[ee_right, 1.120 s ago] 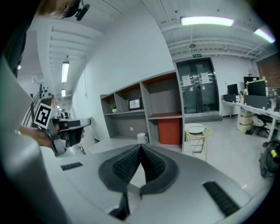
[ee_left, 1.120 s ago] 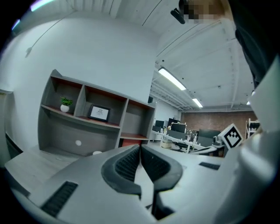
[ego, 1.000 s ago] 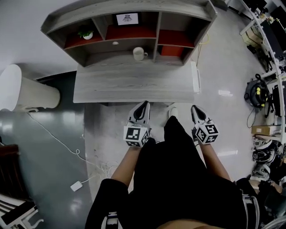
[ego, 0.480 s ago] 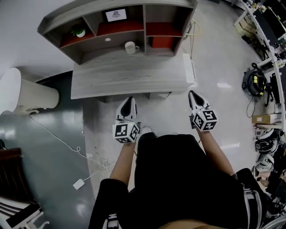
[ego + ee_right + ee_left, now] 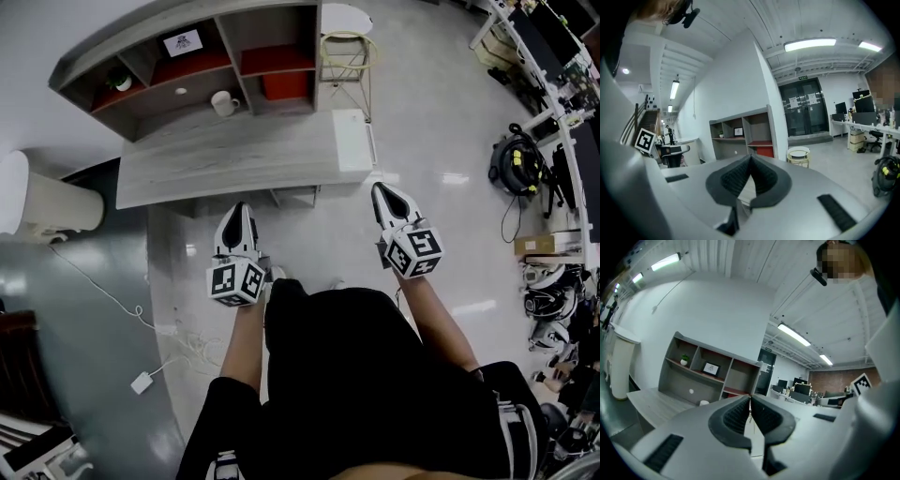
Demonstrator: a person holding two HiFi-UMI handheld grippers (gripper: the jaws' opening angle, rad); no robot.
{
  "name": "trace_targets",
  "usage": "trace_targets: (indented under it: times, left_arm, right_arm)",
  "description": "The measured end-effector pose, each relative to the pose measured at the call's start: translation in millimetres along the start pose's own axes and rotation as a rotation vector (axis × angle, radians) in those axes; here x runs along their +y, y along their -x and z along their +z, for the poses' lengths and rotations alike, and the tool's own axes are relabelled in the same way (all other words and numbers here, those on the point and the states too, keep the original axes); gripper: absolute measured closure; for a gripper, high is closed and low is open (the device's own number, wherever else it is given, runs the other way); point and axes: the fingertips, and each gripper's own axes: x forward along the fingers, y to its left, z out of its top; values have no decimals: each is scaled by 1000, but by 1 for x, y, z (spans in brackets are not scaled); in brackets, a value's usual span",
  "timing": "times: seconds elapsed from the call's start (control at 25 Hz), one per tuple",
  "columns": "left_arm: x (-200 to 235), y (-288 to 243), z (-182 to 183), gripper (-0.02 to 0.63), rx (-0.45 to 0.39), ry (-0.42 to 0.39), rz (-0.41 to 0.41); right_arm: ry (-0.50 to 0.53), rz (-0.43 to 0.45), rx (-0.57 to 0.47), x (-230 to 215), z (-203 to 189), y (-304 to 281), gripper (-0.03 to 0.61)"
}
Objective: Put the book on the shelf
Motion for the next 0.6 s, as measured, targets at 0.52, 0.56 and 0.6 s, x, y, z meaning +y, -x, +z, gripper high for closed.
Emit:
trace_targets:
  times: [0.52,0.56,0.6]
  left_arm:
    - [-120,32,-62,598,61,-147,-45]
    - [-123,35,-63,598,61,-153,-42]
    - [-126,38,-64,598,62,-158,-39]
  right_arm:
    - [75,-35,46,-53,-53,93,578]
    - [72,-36,51,-55,-57,98,578]
    - [69,-38,54,-57,-61,102,578]
